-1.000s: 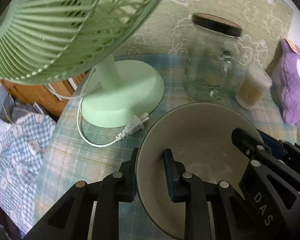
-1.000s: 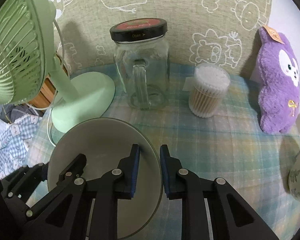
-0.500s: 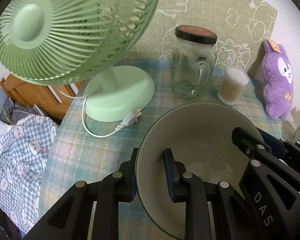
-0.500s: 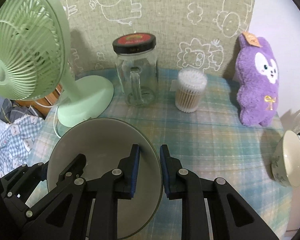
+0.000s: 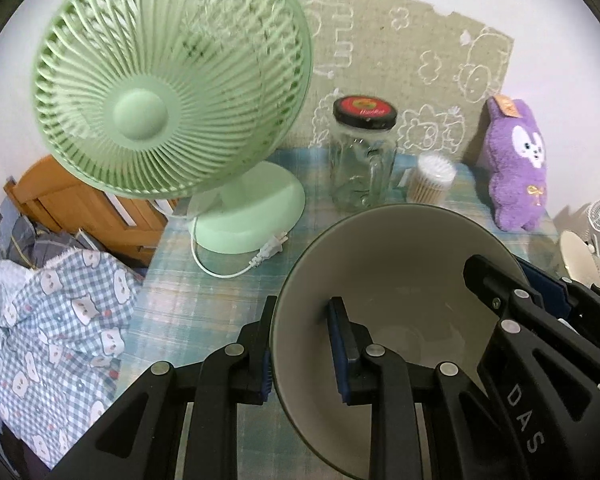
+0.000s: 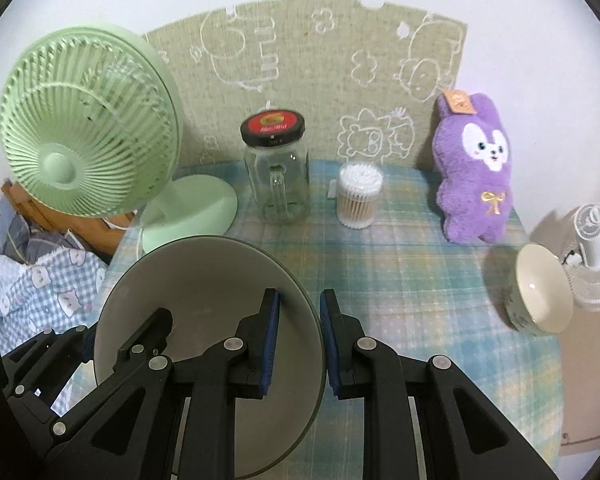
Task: Organize plates and bowls
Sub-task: 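Carry the grey dish toward the plate stack with both grippers, then lower the grey dish beside the plate stack and open both grippers, then move both open grippers toward the grey bowl beside the purple plush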
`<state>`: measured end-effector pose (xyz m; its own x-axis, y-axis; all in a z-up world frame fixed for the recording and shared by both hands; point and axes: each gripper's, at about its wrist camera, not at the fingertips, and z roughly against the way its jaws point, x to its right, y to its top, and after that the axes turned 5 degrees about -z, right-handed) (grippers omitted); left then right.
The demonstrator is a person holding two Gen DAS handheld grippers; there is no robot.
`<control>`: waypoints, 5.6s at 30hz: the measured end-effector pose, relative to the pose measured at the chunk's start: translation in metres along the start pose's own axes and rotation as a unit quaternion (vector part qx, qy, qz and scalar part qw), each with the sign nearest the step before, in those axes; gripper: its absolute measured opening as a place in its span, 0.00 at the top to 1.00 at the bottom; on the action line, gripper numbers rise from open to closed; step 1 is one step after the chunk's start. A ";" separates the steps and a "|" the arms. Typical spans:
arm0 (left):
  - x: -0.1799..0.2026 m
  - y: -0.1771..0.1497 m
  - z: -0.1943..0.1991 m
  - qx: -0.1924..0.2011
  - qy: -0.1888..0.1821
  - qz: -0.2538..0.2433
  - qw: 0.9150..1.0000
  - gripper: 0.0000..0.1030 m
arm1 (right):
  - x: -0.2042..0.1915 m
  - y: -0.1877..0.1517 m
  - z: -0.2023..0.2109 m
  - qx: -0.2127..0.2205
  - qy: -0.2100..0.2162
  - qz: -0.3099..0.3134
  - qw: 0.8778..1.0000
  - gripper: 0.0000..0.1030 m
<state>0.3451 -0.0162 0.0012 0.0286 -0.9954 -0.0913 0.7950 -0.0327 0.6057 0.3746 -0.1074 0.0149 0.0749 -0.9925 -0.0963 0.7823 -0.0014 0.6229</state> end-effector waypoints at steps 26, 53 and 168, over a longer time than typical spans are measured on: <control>-0.016 -0.072 0.114 0.033 -0.034 -0.022 0.999 0.78 | -0.020 -0.082 0.136 0.022 -0.039 -0.034 0.998 0.76; -0.035 -0.186 0.128 0.005 -0.058 -0.050 0.997 0.78 | -0.044 -0.205 0.159 -0.004 -0.062 -0.055 0.997 0.77; 0.291 0.053 0.023 0.038 -0.048 -0.046 0.997 0.17 | 0.305 0.028 0.050 0.027 -0.065 -0.043 0.997 0.24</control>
<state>0.3818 -0.3099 0.0253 -0.1035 -0.9918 -0.0746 0.7436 -0.1269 0.6565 0.3884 -0.4165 0.0422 -0.0744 -0.9959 -0.0522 0.7471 -0.0904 0.6586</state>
